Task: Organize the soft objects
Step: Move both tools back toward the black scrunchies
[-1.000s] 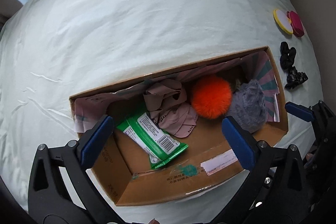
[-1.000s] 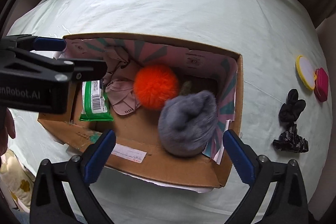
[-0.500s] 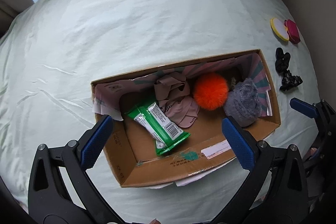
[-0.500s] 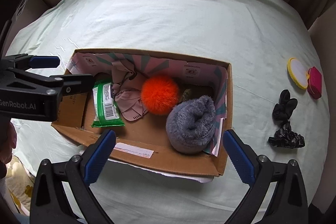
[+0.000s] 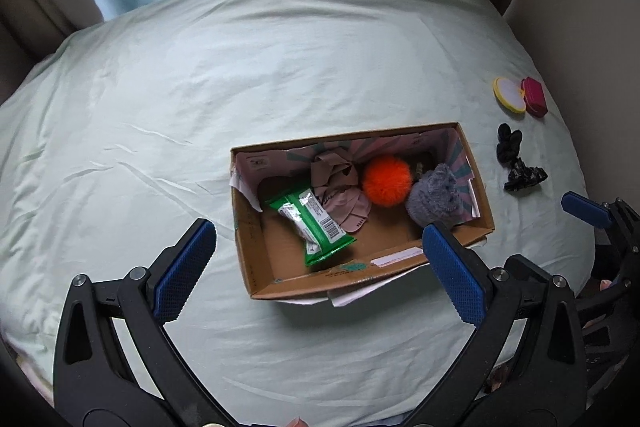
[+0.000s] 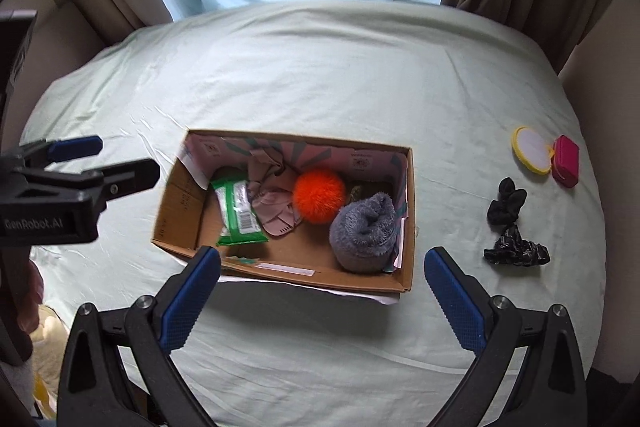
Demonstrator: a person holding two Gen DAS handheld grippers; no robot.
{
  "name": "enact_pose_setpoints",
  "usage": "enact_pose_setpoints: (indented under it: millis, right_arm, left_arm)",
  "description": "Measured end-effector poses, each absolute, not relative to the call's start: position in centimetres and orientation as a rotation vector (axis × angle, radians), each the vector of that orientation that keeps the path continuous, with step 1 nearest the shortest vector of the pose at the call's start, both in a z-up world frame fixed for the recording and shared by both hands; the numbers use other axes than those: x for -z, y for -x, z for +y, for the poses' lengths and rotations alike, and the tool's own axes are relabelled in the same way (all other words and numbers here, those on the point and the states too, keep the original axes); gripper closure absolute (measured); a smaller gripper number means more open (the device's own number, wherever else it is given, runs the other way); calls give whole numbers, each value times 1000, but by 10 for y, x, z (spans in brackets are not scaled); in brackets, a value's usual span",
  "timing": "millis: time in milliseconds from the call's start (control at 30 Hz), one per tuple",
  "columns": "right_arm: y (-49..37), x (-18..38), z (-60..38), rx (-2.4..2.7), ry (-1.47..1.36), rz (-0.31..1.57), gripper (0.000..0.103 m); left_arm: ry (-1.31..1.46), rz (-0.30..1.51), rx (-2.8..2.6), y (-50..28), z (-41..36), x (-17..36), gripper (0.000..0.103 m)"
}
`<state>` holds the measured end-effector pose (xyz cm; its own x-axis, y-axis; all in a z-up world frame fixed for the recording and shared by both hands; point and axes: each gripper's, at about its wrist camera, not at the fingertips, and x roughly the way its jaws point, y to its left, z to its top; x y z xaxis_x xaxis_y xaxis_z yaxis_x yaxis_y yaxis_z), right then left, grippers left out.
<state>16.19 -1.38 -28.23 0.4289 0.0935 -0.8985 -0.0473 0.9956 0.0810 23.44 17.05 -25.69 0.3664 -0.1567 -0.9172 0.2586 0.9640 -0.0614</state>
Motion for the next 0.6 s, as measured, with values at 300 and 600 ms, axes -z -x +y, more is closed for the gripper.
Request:
enact_pose_setpoints:
  millis: [300, 600]
  right_arm:
    - [-117, 220, -22, -9, -84, 979, 1]
    - [-75, 169, -62, 95, -122, 816, 1]
  left_arm:
    - [-66, 1066, 223, -186, 189, 205, 0]
    - [-59, 939, 196, -146, 181, 162, 0]
